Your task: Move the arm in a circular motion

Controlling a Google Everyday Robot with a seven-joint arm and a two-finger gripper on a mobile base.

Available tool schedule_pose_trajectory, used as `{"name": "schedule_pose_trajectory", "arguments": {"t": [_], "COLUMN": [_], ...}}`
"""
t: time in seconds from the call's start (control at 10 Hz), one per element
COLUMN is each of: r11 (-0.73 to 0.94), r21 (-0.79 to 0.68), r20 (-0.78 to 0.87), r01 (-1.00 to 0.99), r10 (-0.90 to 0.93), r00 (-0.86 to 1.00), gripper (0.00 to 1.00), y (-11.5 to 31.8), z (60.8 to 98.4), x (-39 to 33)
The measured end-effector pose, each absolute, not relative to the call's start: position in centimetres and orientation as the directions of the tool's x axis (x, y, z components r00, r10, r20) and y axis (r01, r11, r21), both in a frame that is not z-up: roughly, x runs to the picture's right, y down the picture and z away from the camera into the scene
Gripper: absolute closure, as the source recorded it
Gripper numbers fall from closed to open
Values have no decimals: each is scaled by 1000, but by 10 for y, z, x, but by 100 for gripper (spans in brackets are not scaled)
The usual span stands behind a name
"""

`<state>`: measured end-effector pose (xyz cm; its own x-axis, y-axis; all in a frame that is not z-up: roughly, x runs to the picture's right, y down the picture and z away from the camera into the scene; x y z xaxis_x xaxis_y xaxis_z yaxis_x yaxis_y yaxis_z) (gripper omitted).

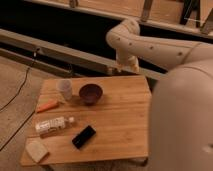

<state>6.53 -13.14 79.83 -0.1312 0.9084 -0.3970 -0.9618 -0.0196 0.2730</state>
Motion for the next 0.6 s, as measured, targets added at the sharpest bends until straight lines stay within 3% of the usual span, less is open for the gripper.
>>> {"name": "schedule_pose_trajectory", "arguments": {"t": [0.2,0.6], "r11": [129,409], "r21": [205,-49], "r20": [-444,-478], "r01": [-970,-911], "r10": [896,792], "r00": [26,381], "gripper": [35,35], "y": [-151,-126], "z": [833,866], "x": [-27,-200]}}
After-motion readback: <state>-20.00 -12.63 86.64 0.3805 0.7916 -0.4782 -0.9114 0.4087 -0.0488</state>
